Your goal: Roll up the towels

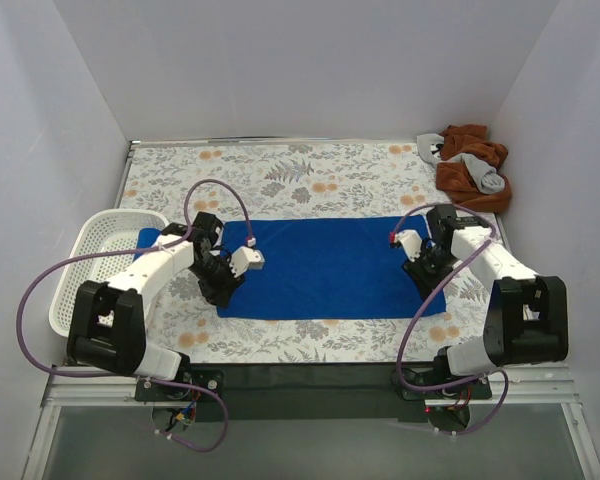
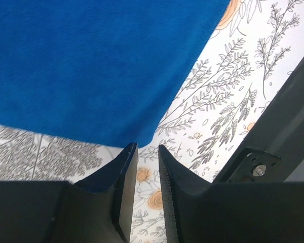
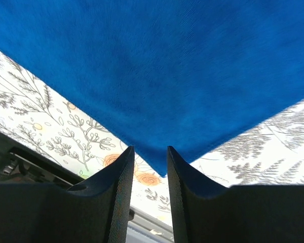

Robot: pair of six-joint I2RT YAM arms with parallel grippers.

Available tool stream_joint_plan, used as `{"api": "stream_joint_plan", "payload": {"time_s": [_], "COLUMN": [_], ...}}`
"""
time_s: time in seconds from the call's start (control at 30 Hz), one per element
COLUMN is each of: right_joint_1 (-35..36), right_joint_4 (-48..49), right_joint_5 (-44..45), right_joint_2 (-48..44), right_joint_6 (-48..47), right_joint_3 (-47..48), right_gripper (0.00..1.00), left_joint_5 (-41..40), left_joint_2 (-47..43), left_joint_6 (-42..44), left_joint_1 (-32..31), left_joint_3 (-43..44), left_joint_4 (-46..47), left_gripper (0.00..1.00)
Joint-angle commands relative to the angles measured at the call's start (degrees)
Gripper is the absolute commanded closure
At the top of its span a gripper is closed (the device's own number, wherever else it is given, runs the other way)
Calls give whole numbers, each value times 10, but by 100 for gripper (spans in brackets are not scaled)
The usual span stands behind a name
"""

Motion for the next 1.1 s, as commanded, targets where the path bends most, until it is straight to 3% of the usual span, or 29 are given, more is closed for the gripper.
{"api": "stream_joint_plan", "payload": {"time_s": [0.0,0.2,0.47,0.7,0.9,1.07], "right_joint_1": [2,2,2,2,12,19], "right_joint_4": [27,70,95,102,86,44], "right_joint_5": [23,63,115,153,107,-8], "right_joint_2": [13,33,54,35,26,-10], "right_joint_6": [2,11,0,-20,-14,-15], "right_joint_3": [-34,-64,-107,-129,-114,-42], "right_gripper": [68,72,78,79,78,64], "left_joint_5": [5,-50,-122,-141,-150,-33], "left_joint_2": [1,37,58,58,48,44], "left_joint_6": [-13,-16,7,10,18,21], "left_joint_1": [-23,-28,-28,-29,-28,-29], "left_joint_3": [-17,-43,-85,-99,-85,12], "left_joint_4": [36,63,38,24,10,-36], "left_gripper": [78,82,94,99,100,94]}}
